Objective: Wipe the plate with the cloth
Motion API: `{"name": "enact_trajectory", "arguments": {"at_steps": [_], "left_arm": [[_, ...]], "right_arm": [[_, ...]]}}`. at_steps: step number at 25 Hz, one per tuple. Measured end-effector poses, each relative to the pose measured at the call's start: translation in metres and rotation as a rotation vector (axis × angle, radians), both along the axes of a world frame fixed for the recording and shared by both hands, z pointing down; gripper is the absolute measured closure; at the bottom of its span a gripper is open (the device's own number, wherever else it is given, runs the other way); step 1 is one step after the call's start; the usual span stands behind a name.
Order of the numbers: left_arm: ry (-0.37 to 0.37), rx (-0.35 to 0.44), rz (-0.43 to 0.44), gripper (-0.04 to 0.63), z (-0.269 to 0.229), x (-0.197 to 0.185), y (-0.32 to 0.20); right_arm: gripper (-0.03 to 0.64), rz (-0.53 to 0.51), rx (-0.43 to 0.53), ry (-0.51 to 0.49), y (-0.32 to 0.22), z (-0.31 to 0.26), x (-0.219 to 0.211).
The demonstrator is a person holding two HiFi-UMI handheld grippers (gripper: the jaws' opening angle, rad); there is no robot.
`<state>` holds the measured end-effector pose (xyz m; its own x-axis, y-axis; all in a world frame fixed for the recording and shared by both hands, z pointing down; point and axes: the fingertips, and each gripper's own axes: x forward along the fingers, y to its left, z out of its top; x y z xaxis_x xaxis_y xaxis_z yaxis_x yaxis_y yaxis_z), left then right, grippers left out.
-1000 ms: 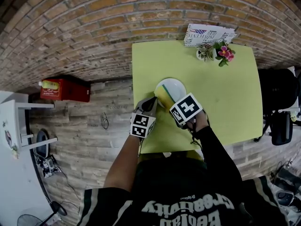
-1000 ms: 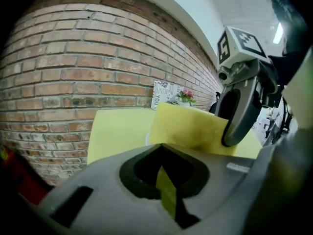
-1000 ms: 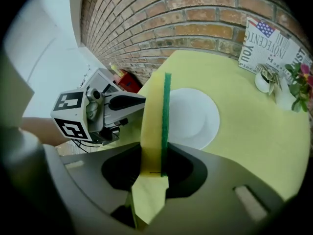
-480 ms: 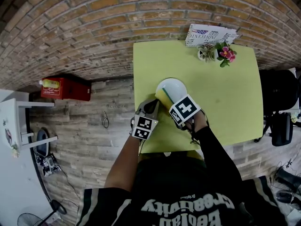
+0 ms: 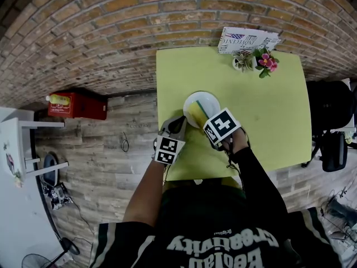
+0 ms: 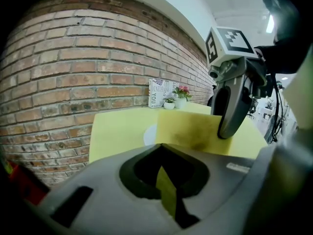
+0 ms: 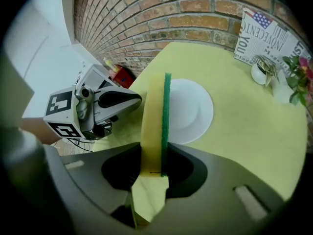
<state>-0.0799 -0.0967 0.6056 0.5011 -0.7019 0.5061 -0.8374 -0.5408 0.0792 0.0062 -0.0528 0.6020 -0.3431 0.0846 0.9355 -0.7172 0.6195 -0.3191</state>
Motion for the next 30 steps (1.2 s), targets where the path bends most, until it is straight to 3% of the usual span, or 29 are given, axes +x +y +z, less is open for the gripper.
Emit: {"name": "enact_trajectory", "arguments": {"at_steps": [30], "left_arm": [[-0.009, 0.016, -0.003, 0.589, 0.003, 0.000, 0.000]], "right_arm": [[0.486, 0.141, 0.029, 0.056, -0.011, 0.002, 0.068]]}}
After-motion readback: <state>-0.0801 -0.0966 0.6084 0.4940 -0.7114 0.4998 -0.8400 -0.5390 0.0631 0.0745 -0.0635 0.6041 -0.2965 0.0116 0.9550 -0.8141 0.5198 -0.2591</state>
